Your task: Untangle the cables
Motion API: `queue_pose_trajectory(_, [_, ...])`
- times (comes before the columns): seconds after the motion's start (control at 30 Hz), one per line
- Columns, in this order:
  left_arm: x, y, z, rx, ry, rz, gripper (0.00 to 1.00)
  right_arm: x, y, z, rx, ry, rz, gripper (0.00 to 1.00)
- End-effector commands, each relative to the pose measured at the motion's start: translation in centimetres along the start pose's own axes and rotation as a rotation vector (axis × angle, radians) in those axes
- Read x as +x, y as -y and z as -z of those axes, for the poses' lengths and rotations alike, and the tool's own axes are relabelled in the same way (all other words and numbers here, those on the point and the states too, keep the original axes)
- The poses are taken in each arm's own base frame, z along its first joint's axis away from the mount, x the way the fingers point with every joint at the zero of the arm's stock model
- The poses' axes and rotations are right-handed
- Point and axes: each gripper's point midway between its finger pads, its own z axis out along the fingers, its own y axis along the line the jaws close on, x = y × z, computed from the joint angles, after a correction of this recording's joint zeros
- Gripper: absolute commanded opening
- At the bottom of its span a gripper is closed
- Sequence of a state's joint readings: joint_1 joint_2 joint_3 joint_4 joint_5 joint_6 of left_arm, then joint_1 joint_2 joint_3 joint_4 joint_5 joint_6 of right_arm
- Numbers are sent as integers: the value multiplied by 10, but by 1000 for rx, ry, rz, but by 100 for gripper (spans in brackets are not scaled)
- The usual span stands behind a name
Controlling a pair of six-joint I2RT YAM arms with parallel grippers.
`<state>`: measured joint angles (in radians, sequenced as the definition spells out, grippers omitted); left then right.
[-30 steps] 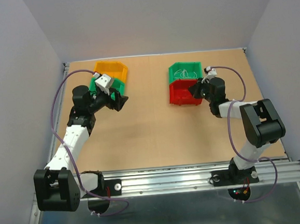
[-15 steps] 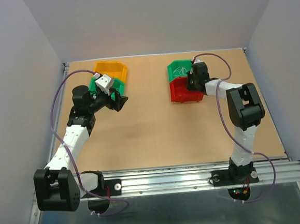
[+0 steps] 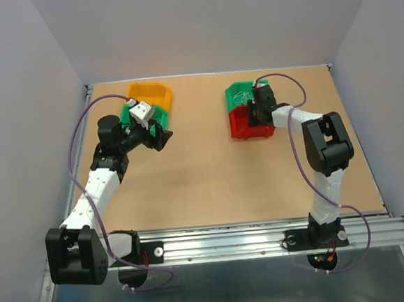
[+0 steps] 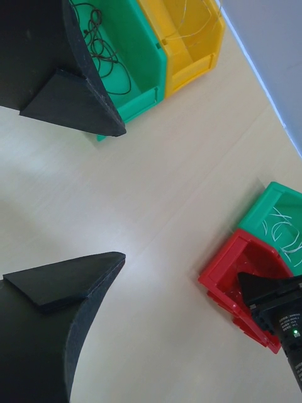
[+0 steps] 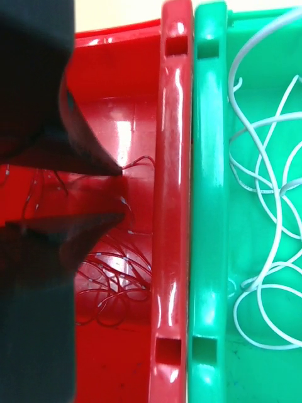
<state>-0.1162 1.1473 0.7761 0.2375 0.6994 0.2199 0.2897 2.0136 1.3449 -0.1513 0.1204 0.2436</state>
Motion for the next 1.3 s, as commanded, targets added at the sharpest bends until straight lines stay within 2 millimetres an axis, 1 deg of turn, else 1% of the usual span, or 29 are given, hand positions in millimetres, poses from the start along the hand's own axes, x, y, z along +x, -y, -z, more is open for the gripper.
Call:
queue_pose_trajectory(0.0, [-9, 2, 2, 18, 23, -49, 85, -57, -17, 37, -32, 147, -12, 41])
queue_pose_trajectory(0.07, [-12, -3, 5, -18, 18, -68, 87, -66, -21, 47, -34, 181, -16, 46])
queue_pose_trajectory(0.1, [-12, -5, 7, -31, 20, -76, 89, -66, -21, 47, -33, 184, -16, 48])
queue_pose_trajectory(0.13, [-13, -6, 8, -43, 23, -85, 93, -72, -21, 53, -33, 209, -24, 50])
queue_pose_trajectory(0.27, [-15, -3, 12, -42, 44, -104, 93, -87, -33, 66, -96, 273, -34, 55])
queue_pose_trajectory(0.4, [-14, -2, 10, -32, 41, -102, 93, -91, -38, 72, -132, 293, -38, 56])
queue_pose_trajectory(0.47, [-14, -2, 10, -30, 37, -101, 93, -95, -39, 79, -141, 313, -40, 61])
queue_pose_trajectory(0.53, [-13, -2, 10, -30, 35, -102, 93, -96, -40, 85, -162, 340, -41, 63])
queue_pose_trajectory(0.57, [-14, -2, 11, -30, 35, -105, 93, -101, -42, 97, -179, 370, -43, 66])
queue_pose_trajectory(0.6, [-16, -3, 12, -45, 39, -111, 94, -98, -45, 101, -209, 386, -37, 69])
queue_pose_trajectory(0.63, [-18, -5, 15, -64, 45, -110, 99, -105, -47, 121, -236, 430, -37, 75])
queue_pose_trajectory(0.67, [-19, -10, 15, -93, 45, -104, 99, -97, -48, 117, -251, 424, -32, 77])
queue_pose_trajectory(0.7, [-25, -20, 21, -167, 62, -102, 99, -107, -49, 141, -280, 487, -23, 79])
queue_pose_trajectory(0.73, [-28, -23, 25, -199, 77, -100, 99, -114, -55, 159, -330, 563, -14, 81])
queue_pose_trajectory(0.77, [-29, -25, 27, -226, 104, -99, 99, -90, -52, 159, -355, 553, 0, 100])
queue_pose_trajectory(0.8, [-38, -25, 35, -256, 140, -116, 99, -82, -50, 167, -367, 581, -4, 100])
queue_pose_trajectory(0.83, [-39, -25, 37, -269, 169, -118, 99, -78, -45, 193, -390, 664, -7, 100])
queue_pose_trajectory(0.87, [-40, -23, 40, -274, 187, -119, 99, -71, -41, 201, -390, 684, -8, 100])
queue_pose_trajectory(0.9, [-47, -21, 45, -283, 217, -125, 99, -70, -36, 214, -387, 719, -9, 100])
queue_pose_trajectory(0.93, [-44, -22, 47, -298, 222, -117, 99, -76, -28, 240, -375, 792, -23, 100])
queue_pose_trajectory(0.97, [-49, -21, 50, -305, 246, -122, 99, -69, -24, 249, -371, 810, -18, 100])
queue_pose_trajectory(1.0, [-53, -21, 54, -318, 265, -110, 99, -53, -13, 246, -334, 800, -27, 100])
queue_pose_trajectory(1.03, [-54, -21, 56, -326, 274, -108, 99, -45, -9, 250, -333, 805, -28, 100])
queue_pose_trajectory(1.07, [-54, -20, 57, -329, 286, -107, 98, -48, -2, 275, -326, 876, -44, 100])
queue_pose_trajectory(1.1, [-57, -20, 60, -338, 304, -103, 97, -35, 4, 272, -311, 865, -48, 100])
queue_pose_trajectory(1.13, [-58, -19, 62, -344, 317, -103, 96, -30, 10, 278, -295, 872, -57, 100])
queue_pose_trajectory(1.17, [-60, -19, 65, -350, 326, -100, 96, -31, 15, 295, -295, 919, -67, 100])
queue_pose_trajectory(1.2, [-66, -19, 70, -372, 350, -93, 96, -28, 18, 300, -286, 926, -64, 100])
queue_pose_trajectory(1.27, [-68, -19, 77, -396, 377, -91, 95, -23, 26, 306, -258, 922, -76, 100])
